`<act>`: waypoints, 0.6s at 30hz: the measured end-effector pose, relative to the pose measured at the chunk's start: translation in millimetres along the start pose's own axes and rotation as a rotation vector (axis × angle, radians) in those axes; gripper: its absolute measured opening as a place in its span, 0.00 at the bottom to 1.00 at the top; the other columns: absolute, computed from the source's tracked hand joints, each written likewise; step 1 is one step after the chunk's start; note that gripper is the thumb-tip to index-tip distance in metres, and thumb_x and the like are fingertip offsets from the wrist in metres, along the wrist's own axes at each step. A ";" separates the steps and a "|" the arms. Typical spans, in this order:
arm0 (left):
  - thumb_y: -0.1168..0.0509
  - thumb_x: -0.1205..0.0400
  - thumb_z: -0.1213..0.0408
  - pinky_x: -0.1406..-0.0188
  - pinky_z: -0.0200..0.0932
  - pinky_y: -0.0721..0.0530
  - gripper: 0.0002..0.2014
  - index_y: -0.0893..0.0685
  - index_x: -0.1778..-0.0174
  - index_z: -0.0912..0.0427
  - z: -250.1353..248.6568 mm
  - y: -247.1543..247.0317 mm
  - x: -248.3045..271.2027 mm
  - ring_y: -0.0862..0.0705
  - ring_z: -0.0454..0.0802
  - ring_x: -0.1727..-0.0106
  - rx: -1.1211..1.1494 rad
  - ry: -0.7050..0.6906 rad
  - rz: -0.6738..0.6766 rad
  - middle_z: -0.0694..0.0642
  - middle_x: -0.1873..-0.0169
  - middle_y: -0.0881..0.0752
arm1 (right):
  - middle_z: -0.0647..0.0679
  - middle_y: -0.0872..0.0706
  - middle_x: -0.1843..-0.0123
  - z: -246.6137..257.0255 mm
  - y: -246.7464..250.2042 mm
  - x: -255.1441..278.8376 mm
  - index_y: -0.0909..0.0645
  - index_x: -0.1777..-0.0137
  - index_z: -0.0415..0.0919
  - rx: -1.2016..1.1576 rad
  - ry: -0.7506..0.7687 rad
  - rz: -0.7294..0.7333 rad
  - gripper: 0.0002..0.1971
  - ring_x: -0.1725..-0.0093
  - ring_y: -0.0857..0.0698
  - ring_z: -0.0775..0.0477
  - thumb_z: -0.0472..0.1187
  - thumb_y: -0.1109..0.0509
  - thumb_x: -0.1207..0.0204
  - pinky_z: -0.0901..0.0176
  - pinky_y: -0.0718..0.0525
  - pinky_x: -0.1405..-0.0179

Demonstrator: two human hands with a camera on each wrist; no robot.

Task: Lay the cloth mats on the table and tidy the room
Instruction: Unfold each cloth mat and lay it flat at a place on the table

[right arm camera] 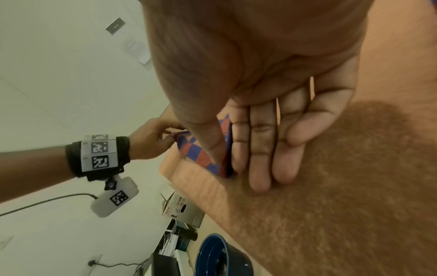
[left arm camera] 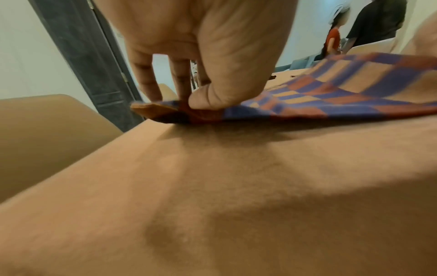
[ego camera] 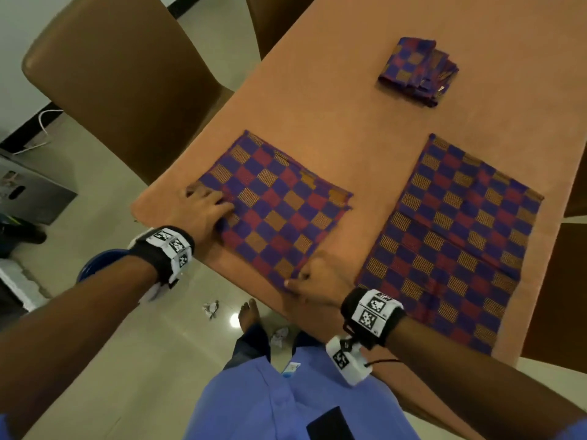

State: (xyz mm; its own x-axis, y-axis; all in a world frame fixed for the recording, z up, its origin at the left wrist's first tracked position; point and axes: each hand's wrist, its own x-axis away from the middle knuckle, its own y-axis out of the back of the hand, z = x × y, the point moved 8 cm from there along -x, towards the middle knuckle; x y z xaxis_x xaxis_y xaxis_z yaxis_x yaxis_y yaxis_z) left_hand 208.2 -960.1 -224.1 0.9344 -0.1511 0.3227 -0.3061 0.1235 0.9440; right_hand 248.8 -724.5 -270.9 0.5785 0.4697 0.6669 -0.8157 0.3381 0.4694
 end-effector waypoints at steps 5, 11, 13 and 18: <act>0.35 0.22 0.63 0.41 0.62 0.26 0.17 0.16 0.37 0.50 46.8 20.5 -3.9 0.24 0.62 0.31 0.069 0.131 -0.023 0.56 0.35 0.18 | 0.40 0.21 0.77 24.2 27.2 -10.7 0.23 0.74 0.33 -0.068 -0.013 -0.024 0.24 0.78 0.25 0.49 0.49 0.29 0.22 0.62 0.28 0.77; 0.37 0.25 0.63 0.37 0.59 0.23 0.19 0.17 0.37 0.55 19.5 31.6 -36.7 0.21 0.60 0.38 0.191 0.006 -0.025 0.58 0.38 0.16 | 0.52 0.22 0.76 3.2 114.4 -30.7 0.23 0.72 0.42 -0.087 -0.065 -0.333 0.20 0.75 0.27 0.57 0.53 0.27 0.25 0.55 0.23 0.71; 0.38 0.25 0.64 0.38 0.60 0.23 0.20 0.18 0.36 0.54 6.0 33.6 -56.8 0.22 0.61 0.38 0.239 -0.029 -0.032 0.56 0.38 0.17 | 0.52 0.17 0.64 0.5 134.0 -35.5 0.19 0.60 0.44 -0.048 -0.061 -0.412 0.12 0.64 0.20 0.54 0.52 0.26 0.26 0.55 0.20 0.63; 0.39 0.24 0.67 0.44 0.58 0.22 0.23 0.21 0.32 0.54 -28.7 45.3 -107.7 0.24 0.64 0.38 0.243 -0.152 -0.038 0.57 0.34 0.20 | 0.48 0.15 0.52 12.4 148.5 -59.7 0.17 0.46 0.41 0.148 0.016 -0.443 0.17 0.53 0.19 0.48 0.48 0.22 0.30 0.59 0.26 0.58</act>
State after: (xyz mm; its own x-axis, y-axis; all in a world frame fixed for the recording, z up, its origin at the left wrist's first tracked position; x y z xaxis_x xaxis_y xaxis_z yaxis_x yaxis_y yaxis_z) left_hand 98.9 -910.1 -218.1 0.9137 -0.2983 0.2761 -0.3231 -0.1206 0.9387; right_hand 93.1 -712.4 -233.9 0.8704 0.3193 0.3748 -0.4811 0.3897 0.7852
